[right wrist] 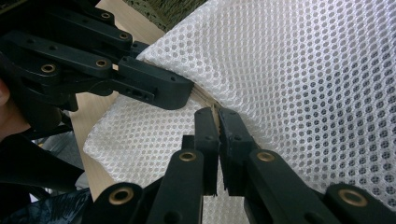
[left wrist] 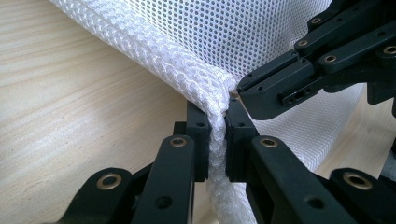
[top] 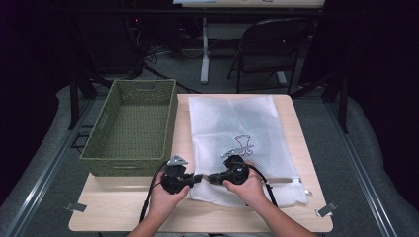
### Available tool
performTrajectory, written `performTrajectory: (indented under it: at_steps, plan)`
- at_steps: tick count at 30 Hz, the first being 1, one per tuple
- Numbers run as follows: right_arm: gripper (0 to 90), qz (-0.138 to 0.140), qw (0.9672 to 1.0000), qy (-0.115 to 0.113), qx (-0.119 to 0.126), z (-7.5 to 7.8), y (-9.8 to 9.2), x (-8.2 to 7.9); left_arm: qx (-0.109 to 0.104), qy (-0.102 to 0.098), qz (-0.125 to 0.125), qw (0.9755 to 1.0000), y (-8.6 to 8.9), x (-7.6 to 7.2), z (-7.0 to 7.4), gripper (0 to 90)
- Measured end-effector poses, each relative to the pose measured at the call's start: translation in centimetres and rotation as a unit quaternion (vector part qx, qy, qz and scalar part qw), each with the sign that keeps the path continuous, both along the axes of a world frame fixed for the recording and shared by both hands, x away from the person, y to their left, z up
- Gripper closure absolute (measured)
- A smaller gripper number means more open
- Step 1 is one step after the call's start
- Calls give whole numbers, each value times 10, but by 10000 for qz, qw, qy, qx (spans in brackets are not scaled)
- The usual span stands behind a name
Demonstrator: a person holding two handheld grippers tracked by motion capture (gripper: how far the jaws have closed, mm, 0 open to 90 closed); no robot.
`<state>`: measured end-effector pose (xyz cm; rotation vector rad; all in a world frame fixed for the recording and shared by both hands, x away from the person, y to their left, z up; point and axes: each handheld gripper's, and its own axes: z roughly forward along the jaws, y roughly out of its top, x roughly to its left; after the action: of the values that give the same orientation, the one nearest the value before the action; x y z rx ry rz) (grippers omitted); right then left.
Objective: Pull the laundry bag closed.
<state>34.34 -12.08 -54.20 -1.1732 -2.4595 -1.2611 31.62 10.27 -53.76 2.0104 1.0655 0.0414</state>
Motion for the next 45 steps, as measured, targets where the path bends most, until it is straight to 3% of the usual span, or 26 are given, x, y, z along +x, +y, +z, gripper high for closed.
performTrajectory:
  at_steps: [10, 24, 37, 45]
  plan:
    - [870, -204, 9997, 93, -38, -3, -12, -1, 18, -36, 14, 10000, 4, 1, 2, 836]
    - [870, -617, 9973, 35, -387, -8, -45, -9, 46, -70, -14, 10000, 5, 3, 5, 837]
    - [870, -1120, 9916, 27, -647, -8, -91, -19, 75, -81, 7, 9999, 10, 5, 8, 836]
    - [870, -1597, 9839, 59, -804, -9, -136, -26, 91, -90, 44, 9999, 11, 5, 8, 836]
